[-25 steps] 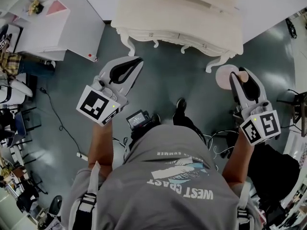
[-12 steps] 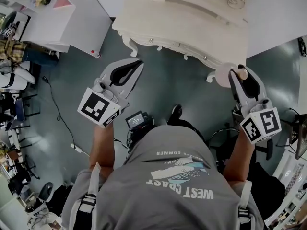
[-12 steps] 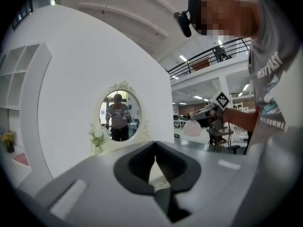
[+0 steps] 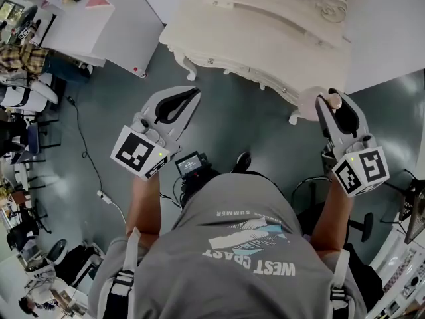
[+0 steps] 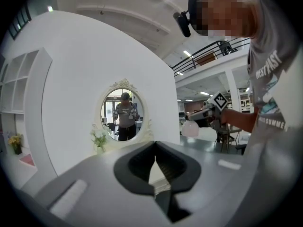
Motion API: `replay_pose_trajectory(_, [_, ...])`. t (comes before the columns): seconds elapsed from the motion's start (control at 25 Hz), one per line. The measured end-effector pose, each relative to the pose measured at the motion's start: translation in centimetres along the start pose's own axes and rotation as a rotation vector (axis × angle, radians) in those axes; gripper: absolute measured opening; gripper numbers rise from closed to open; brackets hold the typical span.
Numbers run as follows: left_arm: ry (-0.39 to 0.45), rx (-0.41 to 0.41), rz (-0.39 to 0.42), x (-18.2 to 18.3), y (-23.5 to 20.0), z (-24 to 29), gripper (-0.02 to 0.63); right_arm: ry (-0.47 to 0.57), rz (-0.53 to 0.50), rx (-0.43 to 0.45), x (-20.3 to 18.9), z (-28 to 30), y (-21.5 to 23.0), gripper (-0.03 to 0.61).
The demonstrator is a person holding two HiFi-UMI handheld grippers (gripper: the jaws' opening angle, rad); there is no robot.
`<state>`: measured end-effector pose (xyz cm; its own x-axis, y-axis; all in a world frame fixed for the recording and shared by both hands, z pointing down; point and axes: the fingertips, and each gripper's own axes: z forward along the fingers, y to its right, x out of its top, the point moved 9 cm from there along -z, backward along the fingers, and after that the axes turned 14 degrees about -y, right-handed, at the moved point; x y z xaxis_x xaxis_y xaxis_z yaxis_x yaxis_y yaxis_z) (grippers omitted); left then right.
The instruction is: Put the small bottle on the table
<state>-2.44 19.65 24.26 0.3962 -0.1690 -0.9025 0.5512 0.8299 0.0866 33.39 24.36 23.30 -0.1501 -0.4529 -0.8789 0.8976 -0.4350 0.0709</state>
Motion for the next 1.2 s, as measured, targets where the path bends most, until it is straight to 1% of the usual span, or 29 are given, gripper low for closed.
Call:
replay_pose_trajectory(0.16, [-0.012,0.025,-0.011,0.4,0.7,0.5,0.002,0.0,-0.008,0.025,0.1,0.2,1.3,0.143])
replay_pose_trajectory(0.28, [-0.025,0.02,-0.023,0.4,0.8,1.3,0.002,-0.008,-0.002,0.029,0.3,0.5,2.4,0.143])
replay_pose_trajectory(0.52, [-0.028,-0.002,-0.033,0.3,-1.9,3.2,0.002,-0.037,0.015,0.011,0.8,2.6,3.5,0.143])
replay_pose_trajectory(0.64, [-0.032,-0.029,-0.033,-0.1,-4.1,4.8,0.002,-0.04,0.029,-0.007,1.2,4.2,3.7,0.143])
replay_pose_trajectory(0.76, [-0.021,-0.065,-0.026,0.4,-7.0,6.5,0.002,-0.042,0.046,-0.042,2.3,5.8,4.0,0.143])
replay_pose_trajectory(0.92, [0.005,-0.107,-0.014,1.4,-11.7,8.5,0.002,-0.049,0.068,-0.088,4.4,8.7,4.3,0.143])
replay_pose_trajectory(1.2, [0.01,-0.172,-0.003,1.4,-19.6,11.1,0.002,-0.054,0.094,-0.139,7.9,14.9,3.9,0.143])
